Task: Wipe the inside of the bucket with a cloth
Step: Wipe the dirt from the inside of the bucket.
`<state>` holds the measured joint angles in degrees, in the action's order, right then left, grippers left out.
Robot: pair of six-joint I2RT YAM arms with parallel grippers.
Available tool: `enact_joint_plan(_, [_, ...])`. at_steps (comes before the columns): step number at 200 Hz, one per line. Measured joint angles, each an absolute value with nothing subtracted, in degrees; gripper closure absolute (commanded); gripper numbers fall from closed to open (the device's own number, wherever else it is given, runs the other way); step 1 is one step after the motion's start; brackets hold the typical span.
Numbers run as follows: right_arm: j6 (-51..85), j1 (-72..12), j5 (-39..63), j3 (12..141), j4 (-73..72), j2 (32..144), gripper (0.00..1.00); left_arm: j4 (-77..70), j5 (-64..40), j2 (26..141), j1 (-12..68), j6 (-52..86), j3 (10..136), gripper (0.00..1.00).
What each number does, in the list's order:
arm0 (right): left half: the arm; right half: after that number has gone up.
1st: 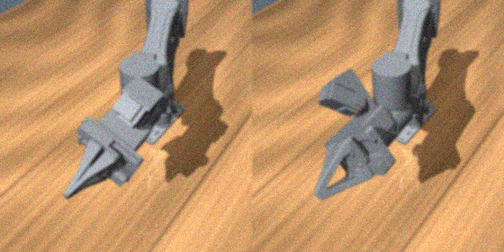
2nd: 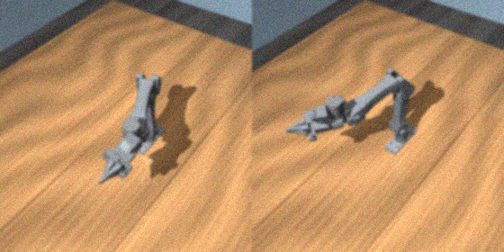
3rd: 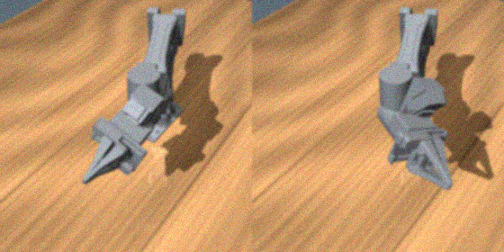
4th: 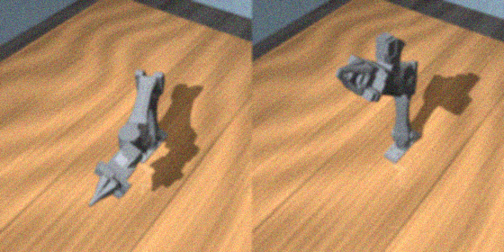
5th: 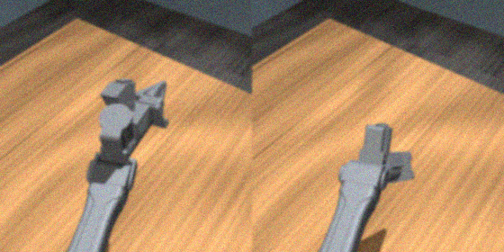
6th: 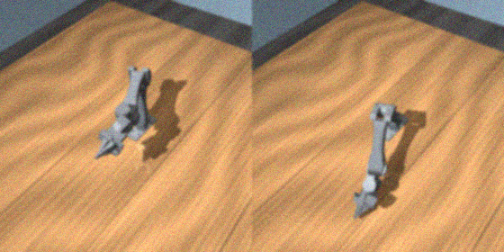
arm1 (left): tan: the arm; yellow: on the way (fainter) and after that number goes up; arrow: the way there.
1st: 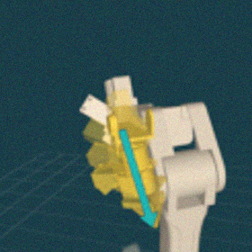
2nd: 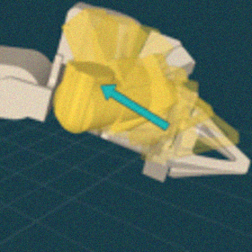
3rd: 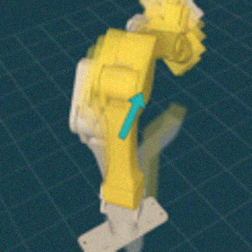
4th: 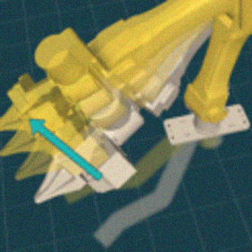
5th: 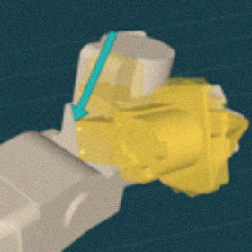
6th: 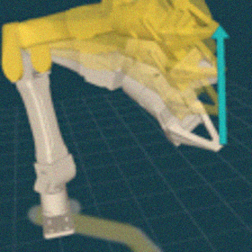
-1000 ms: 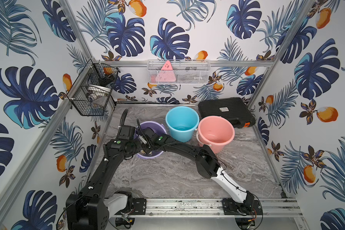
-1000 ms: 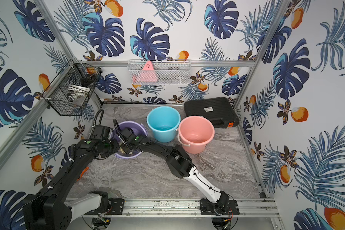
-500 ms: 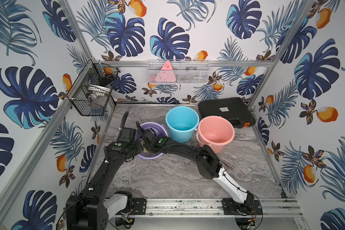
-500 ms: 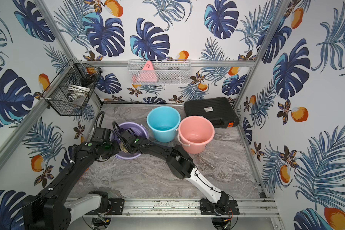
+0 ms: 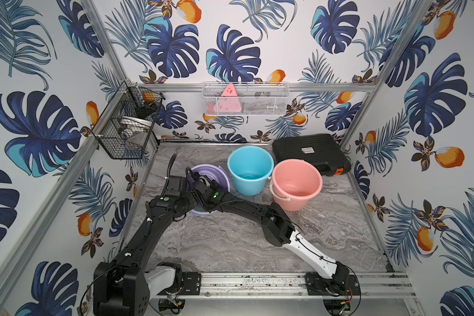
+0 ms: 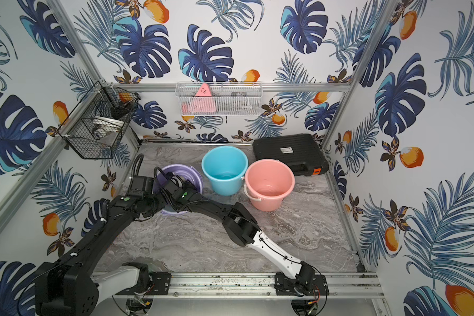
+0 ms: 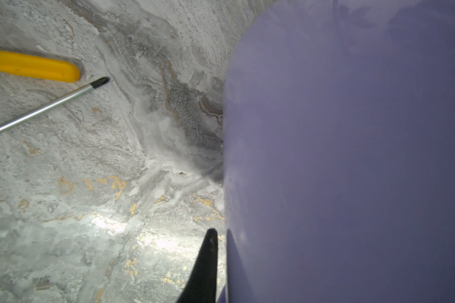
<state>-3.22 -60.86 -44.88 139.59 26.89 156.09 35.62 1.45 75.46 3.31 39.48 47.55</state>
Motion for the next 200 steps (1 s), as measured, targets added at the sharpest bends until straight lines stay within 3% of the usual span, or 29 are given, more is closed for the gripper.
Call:
enact_joint_plan(51, [1.2, -60.8, -36.4, 137.3, 30.2, 154.1, 1.0, 34.8, 1.2, 75.8, 3.4, 39.1, 47.3, 1.0])
enact_joint_plan(137, [10.8, -59.9, 0.9, 124.4, 21.5, 143.8, 1.0, 36.0, 1.3, 74.4, 3.4, 39.8, 46.1, 1.0])
enact_joint_plan(169, [12.6, -60.1, 3.2, 127.6, 23.8, 144.2, 1.0, 35.8, 2.6, 73.3, 3.4, 40.8, 45.6, 1.0])
enact_joint_plan(200, [12.6, -60.8, -5.0, 128.7, 28.3, 145.3, 1.0, 35.9, 3.5, 71.5, 3.4, 41.2, 45.0, 1.0])
